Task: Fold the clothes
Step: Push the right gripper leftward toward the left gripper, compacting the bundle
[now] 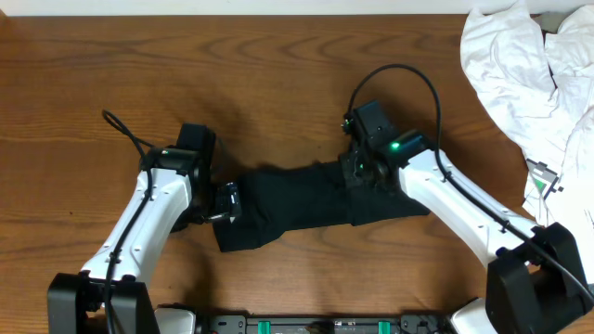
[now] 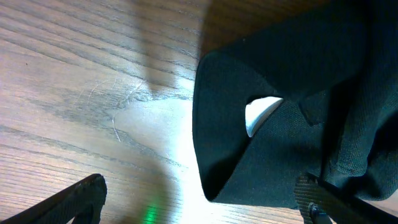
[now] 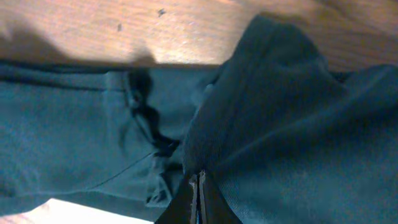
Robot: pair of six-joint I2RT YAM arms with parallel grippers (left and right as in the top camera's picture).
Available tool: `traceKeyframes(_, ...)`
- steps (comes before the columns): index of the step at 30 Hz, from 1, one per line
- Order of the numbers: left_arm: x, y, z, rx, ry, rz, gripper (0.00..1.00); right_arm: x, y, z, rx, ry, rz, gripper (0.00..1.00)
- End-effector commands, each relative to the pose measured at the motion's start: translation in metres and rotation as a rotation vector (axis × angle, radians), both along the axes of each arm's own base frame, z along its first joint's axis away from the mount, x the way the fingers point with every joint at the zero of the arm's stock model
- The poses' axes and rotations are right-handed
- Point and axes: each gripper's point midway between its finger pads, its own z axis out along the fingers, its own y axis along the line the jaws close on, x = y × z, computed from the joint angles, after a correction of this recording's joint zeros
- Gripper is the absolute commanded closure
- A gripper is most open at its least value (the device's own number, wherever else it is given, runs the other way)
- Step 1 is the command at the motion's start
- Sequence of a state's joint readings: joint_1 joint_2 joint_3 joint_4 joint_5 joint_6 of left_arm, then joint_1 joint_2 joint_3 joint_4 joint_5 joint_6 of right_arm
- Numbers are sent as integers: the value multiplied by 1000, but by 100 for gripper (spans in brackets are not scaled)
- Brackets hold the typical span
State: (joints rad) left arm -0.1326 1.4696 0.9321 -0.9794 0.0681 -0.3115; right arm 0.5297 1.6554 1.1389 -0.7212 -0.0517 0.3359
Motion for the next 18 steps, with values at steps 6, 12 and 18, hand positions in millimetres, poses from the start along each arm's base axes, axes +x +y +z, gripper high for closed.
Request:
traceKeyframes(6, 7, 1, 8, 0, -33, 8, 2, -22, 17, -8, -24, 49, 121, 87)
traceKeyframes(12, 3, 1, 8, 2, -19, 7, 2, -14, 1, -14, -113, 22, 117, 75)
traceKeyframes(18, 2, 1, 8, 3, -12, 8, 2, 2, -26, -11, -187, -18, 17, 78)
